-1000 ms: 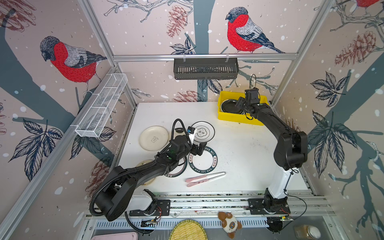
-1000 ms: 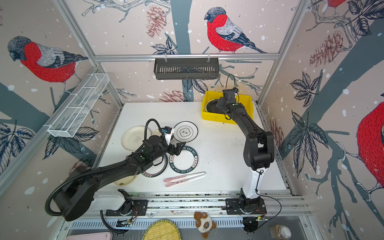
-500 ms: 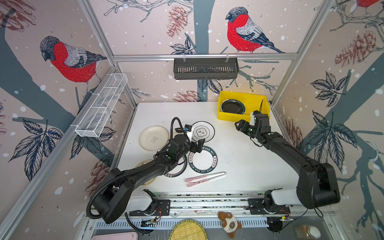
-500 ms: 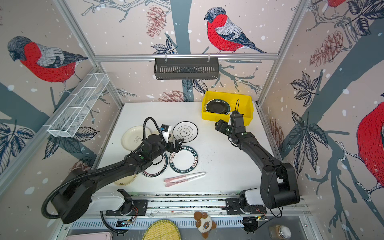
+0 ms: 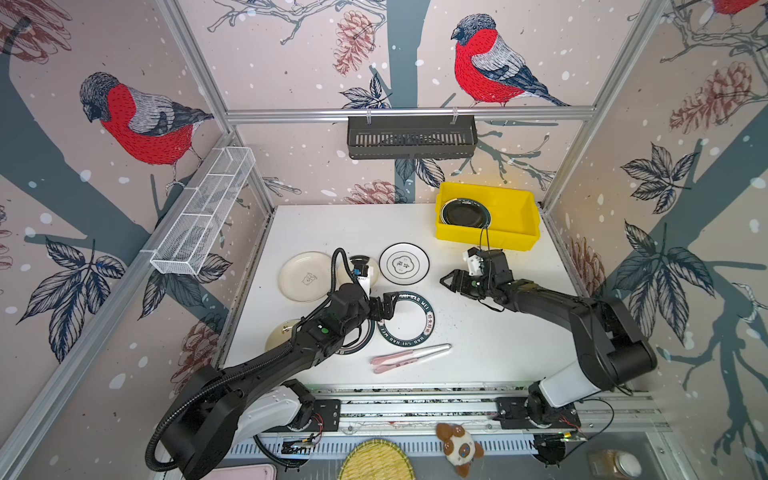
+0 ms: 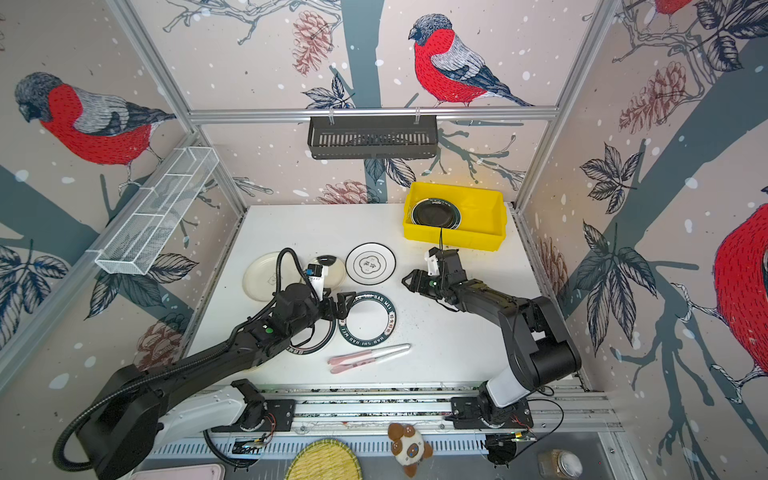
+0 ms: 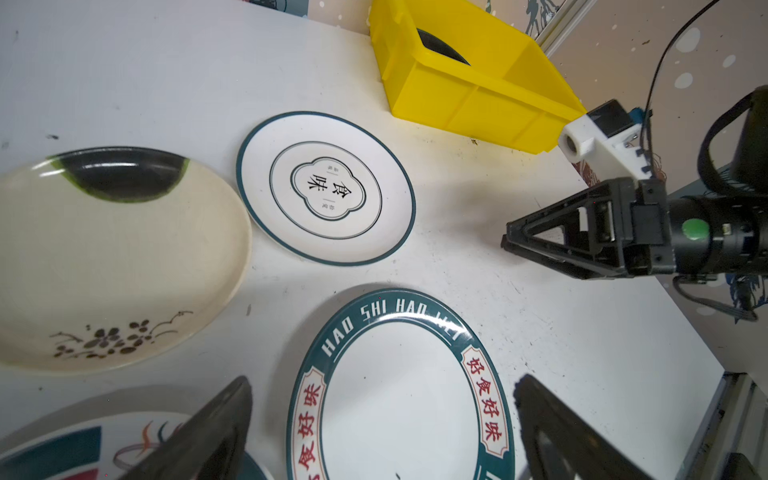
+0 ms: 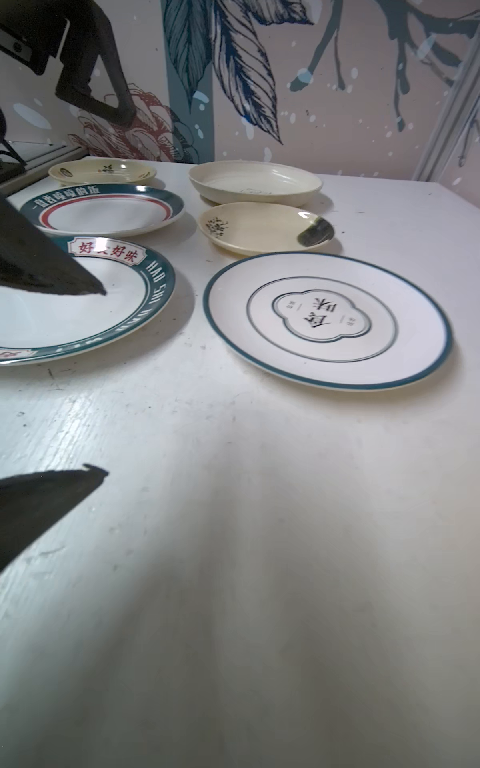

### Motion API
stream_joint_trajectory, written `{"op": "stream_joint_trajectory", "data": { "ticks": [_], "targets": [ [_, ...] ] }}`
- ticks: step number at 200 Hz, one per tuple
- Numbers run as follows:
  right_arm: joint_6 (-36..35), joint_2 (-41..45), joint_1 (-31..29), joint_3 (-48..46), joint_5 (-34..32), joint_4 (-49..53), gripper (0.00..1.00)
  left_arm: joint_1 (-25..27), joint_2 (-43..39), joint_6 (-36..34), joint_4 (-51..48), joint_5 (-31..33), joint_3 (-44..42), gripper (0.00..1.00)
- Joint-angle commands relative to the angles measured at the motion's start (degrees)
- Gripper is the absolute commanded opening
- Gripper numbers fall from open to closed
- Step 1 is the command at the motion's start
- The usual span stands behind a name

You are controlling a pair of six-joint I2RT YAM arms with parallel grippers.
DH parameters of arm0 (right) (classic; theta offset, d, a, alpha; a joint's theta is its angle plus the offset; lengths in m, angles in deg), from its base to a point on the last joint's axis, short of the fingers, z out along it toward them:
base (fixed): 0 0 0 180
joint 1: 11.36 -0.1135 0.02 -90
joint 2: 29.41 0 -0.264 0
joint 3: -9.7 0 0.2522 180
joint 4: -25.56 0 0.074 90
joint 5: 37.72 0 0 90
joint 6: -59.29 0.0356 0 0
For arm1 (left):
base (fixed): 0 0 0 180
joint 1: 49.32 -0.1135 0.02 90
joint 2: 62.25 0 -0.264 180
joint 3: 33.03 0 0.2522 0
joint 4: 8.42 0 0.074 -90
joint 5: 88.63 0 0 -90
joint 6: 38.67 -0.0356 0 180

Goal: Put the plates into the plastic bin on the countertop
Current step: 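Move the right gripper to the plate with HAO SHI HAO WEI rim, then close the right gripper on the HAO SHI HAO WEI plate's rim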

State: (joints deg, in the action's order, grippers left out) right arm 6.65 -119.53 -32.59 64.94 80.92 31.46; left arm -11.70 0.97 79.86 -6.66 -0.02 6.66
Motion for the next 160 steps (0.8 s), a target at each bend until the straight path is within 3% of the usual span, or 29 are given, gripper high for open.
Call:
{"op": "stream_joint_trajectory", "data": {
  "ticks": [1, 87, 160],
  "targets": [
    [0.0, -1.9, -1.8, -0.7, 4.5, -4.8, 0.62, -0.1, -0.6, 4.2, -0.3, -2.2, -0.8, 0.98],
    [-1.2, -8.3, -6.4, -1.7, 5.6, -5.6, 0.45, -0.3, 1.5, 7.1, 3.5, -5.1, -2.3, 0.98],
    [-3.2, -10.4, -8.0, -1.3, 2.4, -2.9, 0.33, -0.3, 5.1, 6.6, 5.9, -6.1, -1.4, 0.98]
  ]
}}
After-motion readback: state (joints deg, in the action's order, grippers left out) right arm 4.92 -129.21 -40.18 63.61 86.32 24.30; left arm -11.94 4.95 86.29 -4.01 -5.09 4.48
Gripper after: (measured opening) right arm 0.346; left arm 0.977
